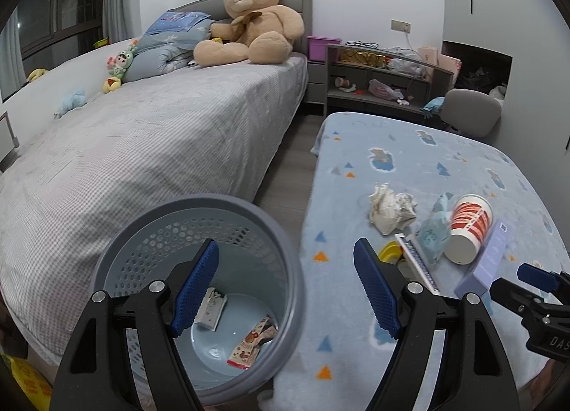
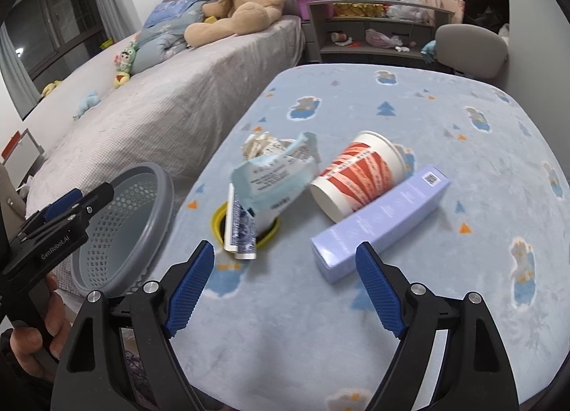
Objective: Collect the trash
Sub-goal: 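Grasp the lavender box with the right tool and lift it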
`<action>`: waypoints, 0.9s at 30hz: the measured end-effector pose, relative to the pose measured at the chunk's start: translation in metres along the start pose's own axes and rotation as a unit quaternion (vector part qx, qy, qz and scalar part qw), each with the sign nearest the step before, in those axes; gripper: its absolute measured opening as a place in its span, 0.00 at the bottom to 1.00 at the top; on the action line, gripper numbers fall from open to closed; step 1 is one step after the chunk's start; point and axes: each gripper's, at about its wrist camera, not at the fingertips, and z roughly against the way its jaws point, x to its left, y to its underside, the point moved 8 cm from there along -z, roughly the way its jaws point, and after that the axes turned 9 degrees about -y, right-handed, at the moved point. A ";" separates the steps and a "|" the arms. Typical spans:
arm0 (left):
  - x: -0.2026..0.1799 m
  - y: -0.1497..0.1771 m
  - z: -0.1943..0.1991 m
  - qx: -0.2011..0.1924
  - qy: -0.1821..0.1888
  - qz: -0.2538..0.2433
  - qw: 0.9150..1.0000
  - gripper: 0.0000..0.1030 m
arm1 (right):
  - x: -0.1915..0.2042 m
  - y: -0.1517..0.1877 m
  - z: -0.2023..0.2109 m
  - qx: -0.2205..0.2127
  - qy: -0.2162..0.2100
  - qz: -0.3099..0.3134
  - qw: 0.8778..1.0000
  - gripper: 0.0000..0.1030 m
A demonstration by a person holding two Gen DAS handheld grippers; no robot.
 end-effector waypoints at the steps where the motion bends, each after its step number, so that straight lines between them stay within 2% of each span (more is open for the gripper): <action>1: -0.004 0.000 0.000 -0.001 0.002 -0.002 1.000 0.73 | -0.003 0.001 0.001 0.000 0.003 -0.001 1.000 0.78; 11: -0.023 -0.005 0.001 -0.007 0.018 -0.010 1.000 0.73 | -0.022 0.005 0.010 -0.011 0.025 -0.023 0.999 0.80; 27: -0.030 -0.003 -0.002 -0.006 0.015 -0.021 1.000 0.73 | -0.041 0.009 0.005 -0.011 0.042 -0.052 0.998 0.80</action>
